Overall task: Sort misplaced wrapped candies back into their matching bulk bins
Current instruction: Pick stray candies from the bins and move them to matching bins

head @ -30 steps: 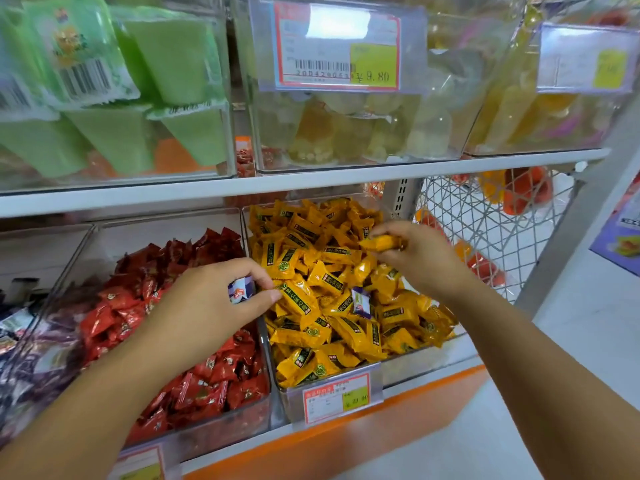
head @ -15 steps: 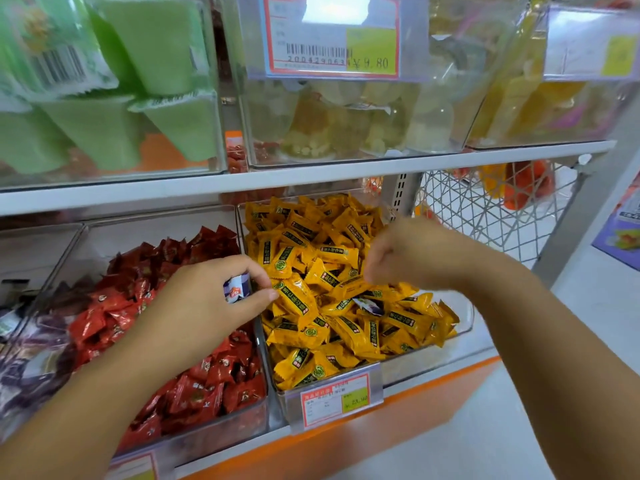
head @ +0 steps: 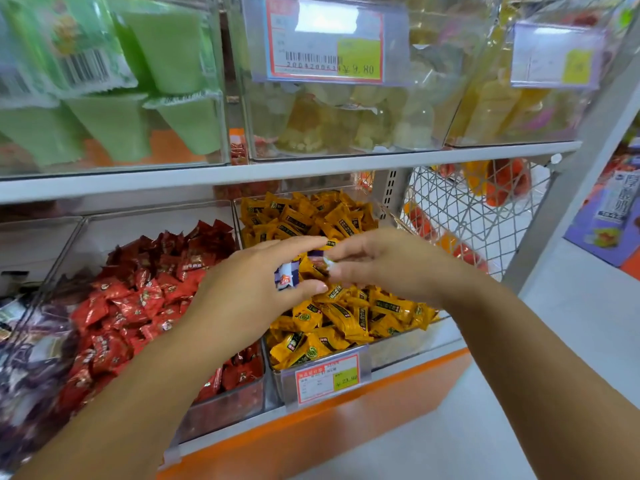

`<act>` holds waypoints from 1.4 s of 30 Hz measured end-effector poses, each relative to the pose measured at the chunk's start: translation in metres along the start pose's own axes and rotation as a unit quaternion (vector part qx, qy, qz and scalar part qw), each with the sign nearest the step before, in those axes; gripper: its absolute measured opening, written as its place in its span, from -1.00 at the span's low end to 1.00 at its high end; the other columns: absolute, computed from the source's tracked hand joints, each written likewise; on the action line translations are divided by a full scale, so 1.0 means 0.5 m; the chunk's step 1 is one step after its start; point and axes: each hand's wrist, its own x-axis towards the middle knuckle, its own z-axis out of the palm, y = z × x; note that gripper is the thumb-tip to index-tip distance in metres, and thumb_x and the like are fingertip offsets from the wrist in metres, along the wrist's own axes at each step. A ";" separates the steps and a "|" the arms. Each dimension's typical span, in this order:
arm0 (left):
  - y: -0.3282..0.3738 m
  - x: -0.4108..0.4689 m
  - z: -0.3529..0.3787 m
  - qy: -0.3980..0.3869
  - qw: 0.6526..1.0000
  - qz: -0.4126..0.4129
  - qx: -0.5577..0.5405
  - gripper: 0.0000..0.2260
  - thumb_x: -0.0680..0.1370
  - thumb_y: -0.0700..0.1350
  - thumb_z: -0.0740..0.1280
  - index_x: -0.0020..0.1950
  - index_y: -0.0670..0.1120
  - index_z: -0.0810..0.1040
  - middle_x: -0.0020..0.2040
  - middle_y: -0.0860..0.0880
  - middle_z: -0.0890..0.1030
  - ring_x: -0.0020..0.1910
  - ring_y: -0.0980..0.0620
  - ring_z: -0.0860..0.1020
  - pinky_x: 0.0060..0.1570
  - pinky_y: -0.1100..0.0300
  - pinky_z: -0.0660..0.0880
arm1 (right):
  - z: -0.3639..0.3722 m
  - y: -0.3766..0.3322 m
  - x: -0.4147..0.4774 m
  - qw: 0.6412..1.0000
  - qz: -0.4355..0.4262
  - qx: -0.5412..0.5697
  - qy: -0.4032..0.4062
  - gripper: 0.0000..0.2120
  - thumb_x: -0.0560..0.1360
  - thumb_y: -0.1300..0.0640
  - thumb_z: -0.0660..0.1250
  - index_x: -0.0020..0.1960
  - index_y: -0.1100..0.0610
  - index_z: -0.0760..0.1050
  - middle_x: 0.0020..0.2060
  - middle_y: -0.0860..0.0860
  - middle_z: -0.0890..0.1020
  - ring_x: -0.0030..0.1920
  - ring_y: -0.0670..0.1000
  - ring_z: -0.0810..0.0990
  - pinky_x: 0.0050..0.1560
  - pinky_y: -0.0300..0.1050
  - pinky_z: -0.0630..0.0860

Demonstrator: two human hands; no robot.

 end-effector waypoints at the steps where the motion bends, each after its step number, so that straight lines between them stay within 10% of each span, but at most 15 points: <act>1: 0.000 0.003 0.002 0.015 1.000 0.007 -0.005 -0.60 0.41 0.25 0.34 0.24 0.41 0.43 0.14 0.28 0.54 0.10 0.23 0.50 0.05 0.17 0.49 | 0.009 -0.006 0.003 0.999 -0.011 0.031 -0.007 -0.86 0.55 0.08 0.34 0.08 -0.01 0.62 -0.22 -0.12 0.66 -0.18 -0.22 0.62 -0.13 -0.35 0.51; 5: -0.006 0.008 0.000 0.097 0.994 0.023 -0.051 -0.87 0.47 0.11 0.38 0.01 0.21 0.59 -0.07 0.19 0.58 -0.06 0.22 0.51 -0.12 0.35 0.42 | 0.001 0.003 0.009 0.990 -0.005 0.135 0.030 -0.80 0.55 0.14 0.34 0.16 0.04 0.61 -0.11 0.01 0.71 -0.10 -0.07 0.66 -0.02 -0.21 0.58; 9: -0.014 0.004 -0.005 0.098 0.993 0.000 -0.068 -0.91 0.55 0.07 0.29 -0.14 0.12 0.46 -0.27 0.10 0.52 -0.29 0.18 0.46 -0.34 0.36 0.32 | -0.035 0.068 0.010 0.988 0.062 -0.139 0.019 -0.63 0.53 -0.04 0.35 0.32 -0.14 0.45 0.15 -0.20 0.51 0.16 -0.15 0.51 0.11 -0.25 0.45; 13: -0.013 0.006 -0.001 0.092 0.991 -0.029 -0.096 -0.87 0.59 -0.03 0.25 -0.14 -0.01 0.40 -0.35 -0.11 0.45 -0.45 0.12 0.38 -0.45 0.32 0.30 | 0.027 0.148 0.055 0.968 0.109 -0.221 -0.047 -0.31 0.44 -0.19 0.37 0.45 -0.37 0.09 0.50 0.00 0.09 0.42 0.20 0.26 0.38 0.10 0.30; 19: -0.008 0.007 0.002 0.093 0.988 -0.047 -0.112 -0.90 0.55 -0.11 0.28 -0.14 0.07 0.45 -0.37 -0.08 0.46 -0.50 0.13 0.35 -0.50 0.34 0.29 | 0.040 0.170 0.098 0.974 0.056 -0.213 0.048 -0.50 0.46 0.06 0.38 0.35 -0.17 0.33 0.19 0.04 0.30 -0.03 0.13 0.52 0.04 0.05 0.53; 26: -0.017 0.006 0.006 0.085 0.988 -0.056 -0.117 -0.85 0.56 -0.12 0.28 -0.12 0.14 0.50 -0.46 0.08 0.45 -0.54 0.15 0.33 -0.55 0.38 0.24 | 0.017 0.185 0.096 0.986 0.022 -0.130 0.106 -0.85 0.45 0.07 0.46 -0.02 -0.06 0.55 0.01 0.04 0.45 -0.05 0.04 0.49 0.03 0.01 0.47; 31: -0.029 0.010 0.004 0.086 0.990 -0.051 -0.101 -0.92 0.55 -0.04 0.30 -0.13 0.12 0.51 -0.33 0.07 0.52 -0.47 0.15 0.40 -0.48 0.37 0.31 | -0.012 0.168 0.092 0.985 0.014 -0.109 0.130 -0.89 0.47 0.12 0.44 -0.07 -0.03 0.54 -0.13 -0.08 0.44 -0.21 -0.13 0.43 -0.23 -0.21 0.35; 42: -0.034 0.014 0.002 0.103 0.991 -0.054 -0.065 -0.89 0.51 0.10 0.33 -0.16 0.11 0.49 -0.22 0.17 0.55 -0.30 0.22 0.49 -0.31 0.43 0.39 | -0.060 0.057 0.102 0.975 -0.034 -0.017 0.219 -0.78 0.44 0.09 0.47 0.07 -0.01 0.56 -0.07 -0.09 0.52 -0.25 -0.06 0.57 -0.17 -0.04 0.59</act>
